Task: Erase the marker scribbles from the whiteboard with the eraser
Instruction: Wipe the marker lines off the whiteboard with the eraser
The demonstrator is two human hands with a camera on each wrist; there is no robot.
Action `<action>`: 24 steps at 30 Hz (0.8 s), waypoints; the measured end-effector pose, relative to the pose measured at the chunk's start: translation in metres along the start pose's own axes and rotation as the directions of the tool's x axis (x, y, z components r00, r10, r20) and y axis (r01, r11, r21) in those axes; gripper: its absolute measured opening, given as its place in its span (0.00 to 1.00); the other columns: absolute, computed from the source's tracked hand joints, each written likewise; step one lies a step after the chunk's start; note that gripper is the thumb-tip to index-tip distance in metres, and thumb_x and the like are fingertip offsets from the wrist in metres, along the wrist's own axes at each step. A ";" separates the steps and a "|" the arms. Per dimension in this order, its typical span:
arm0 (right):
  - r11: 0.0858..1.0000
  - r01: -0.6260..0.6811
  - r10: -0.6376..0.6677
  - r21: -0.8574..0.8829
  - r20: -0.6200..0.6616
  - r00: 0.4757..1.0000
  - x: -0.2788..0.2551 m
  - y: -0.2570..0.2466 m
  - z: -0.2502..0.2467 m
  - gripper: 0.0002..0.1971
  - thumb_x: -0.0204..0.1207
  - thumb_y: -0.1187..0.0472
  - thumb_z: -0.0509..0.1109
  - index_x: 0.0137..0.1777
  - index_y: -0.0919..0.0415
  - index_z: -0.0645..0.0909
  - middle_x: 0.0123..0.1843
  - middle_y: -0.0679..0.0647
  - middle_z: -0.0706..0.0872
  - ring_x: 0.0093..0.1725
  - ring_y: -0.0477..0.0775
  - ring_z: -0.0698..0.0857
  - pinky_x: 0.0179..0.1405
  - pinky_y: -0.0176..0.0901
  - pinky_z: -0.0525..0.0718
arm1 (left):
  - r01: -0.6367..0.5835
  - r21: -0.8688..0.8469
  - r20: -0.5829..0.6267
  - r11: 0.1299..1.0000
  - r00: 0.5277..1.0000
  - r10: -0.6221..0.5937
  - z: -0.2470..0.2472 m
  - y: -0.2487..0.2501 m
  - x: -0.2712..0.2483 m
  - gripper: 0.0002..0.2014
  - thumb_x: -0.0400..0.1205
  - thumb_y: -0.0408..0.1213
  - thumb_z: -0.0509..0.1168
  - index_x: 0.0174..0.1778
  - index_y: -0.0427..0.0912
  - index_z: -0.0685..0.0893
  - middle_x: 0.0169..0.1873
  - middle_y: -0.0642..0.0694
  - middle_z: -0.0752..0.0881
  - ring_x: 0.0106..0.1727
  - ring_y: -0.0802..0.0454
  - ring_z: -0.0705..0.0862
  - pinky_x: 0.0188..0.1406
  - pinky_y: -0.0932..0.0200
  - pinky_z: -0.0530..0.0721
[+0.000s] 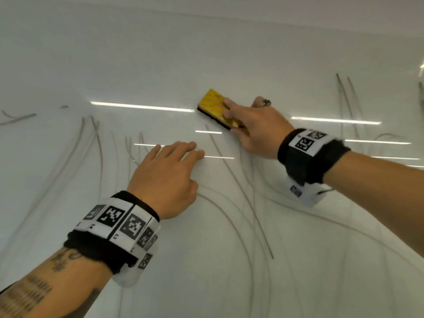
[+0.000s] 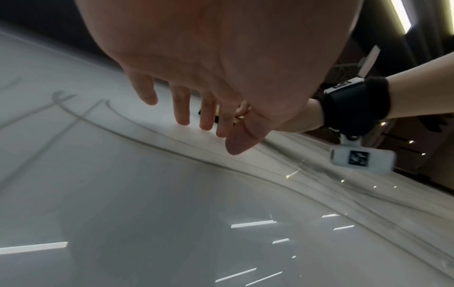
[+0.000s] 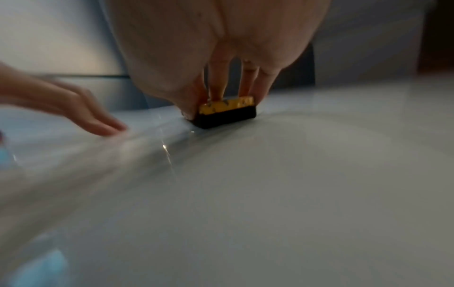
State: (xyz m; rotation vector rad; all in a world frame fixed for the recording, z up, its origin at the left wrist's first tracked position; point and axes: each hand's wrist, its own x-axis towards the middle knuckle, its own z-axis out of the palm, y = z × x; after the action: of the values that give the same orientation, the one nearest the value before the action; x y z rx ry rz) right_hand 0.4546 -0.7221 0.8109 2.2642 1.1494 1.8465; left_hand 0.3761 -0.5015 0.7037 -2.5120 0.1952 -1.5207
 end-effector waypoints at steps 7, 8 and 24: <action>0.785 -0.605 0.619 0.133 -0.224 0.753 0.046 0.092 -0.040 0.19 0.83 0.57 0.65 0.74 0.51 0.75 0.71 0.64 0.81 0.70 0.73 0.77 0.64 0.54 0.79 | 0.034 -0.029 0.012 0.999 0.999 -0.033 0.002 0.005 -0.001 0.34 0.84 0.47 0.57 0.87 0.57 0.53 0.86 0.58 0.50 0.87 0.53 0.49 0.86 0.47 0.48; 0.793 -0.593 0.609 0.138 -0.218 0.763 0.047 0.082 -0.035 0.19 0.83 0.57 0.64 0.73 0.51 0.74 0.69 0.65 0.82 0.68 0.73 0.78 0.63 0.54 0.79 | 0.037 -0.027 0.014 0.999 0.999 -0.036 0.002 0.005 -0.001 0.34 0.84 0.47 0.57 0.87 0.57 0.53 0.86 0.57 0.50 0.87 0.53 0.49 0.86 0.47 0.48; 0.740 -0.672 0.665 0.036 -0.184 0.723 -0.003 0.095 -0.032 0.22 0.84 0.56 0.63 0.77 0.54 0.69 0.61 0.73 0.83 0.56 0.74 0.84 0.48 0.52 0.82 | 0.062 -0.002 0.008 0.998 0.998 -0.062 0.007 0.014 0.000 0.33 0.84 0.42 0.56 0.86 0.54 0.52 0.87 0.54 0.49 0.87 0.50 0.45 0.86 0.43 0.47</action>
State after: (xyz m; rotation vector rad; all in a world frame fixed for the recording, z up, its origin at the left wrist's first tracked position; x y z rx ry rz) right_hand 0.4768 -0.8067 0.8596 2.7728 0.2616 2.2997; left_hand 0.3817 -0.5143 0.6972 -2.5475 0.1195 -1.5342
